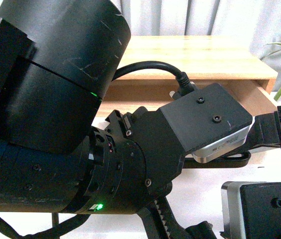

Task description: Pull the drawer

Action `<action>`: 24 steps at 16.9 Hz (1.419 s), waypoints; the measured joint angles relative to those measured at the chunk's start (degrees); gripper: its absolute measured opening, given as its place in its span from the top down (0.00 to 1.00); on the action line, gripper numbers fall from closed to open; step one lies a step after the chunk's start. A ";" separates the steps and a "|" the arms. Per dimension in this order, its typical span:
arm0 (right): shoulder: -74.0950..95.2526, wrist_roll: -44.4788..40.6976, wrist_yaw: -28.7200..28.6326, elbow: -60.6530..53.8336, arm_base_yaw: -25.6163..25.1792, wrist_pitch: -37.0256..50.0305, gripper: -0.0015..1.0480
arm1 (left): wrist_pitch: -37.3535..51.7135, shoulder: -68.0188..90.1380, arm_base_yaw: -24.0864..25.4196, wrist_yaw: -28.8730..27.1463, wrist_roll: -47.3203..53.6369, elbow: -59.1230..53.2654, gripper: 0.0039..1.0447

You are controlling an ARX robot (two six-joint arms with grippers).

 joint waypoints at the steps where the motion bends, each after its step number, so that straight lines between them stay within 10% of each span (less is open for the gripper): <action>1: -0.48 0.52 0.00 -0.33 0.00 0.20 0.06 | -0.17 -0.46 0.17 0.37 -0.81 -0.22 0.06; 15: -13.84 16.90 -6.27 4.13 -6.47 -5.16 0.06 | 5.99 -17.84 9.25 15.80 -18.27 -4.26 0.06; 18: -15.26 41.03 -3.34 5.62 -13.81 6.54 0.06 | 20.50 -20.87 23.23 5.20 -34.99 -7.06 0.06; 24: -16.55 79.60 8.48 3.89 -28.98 8.35 0.06 | 14.05 -30.82 46.07 -10.10 -43.43 -14.99 0.06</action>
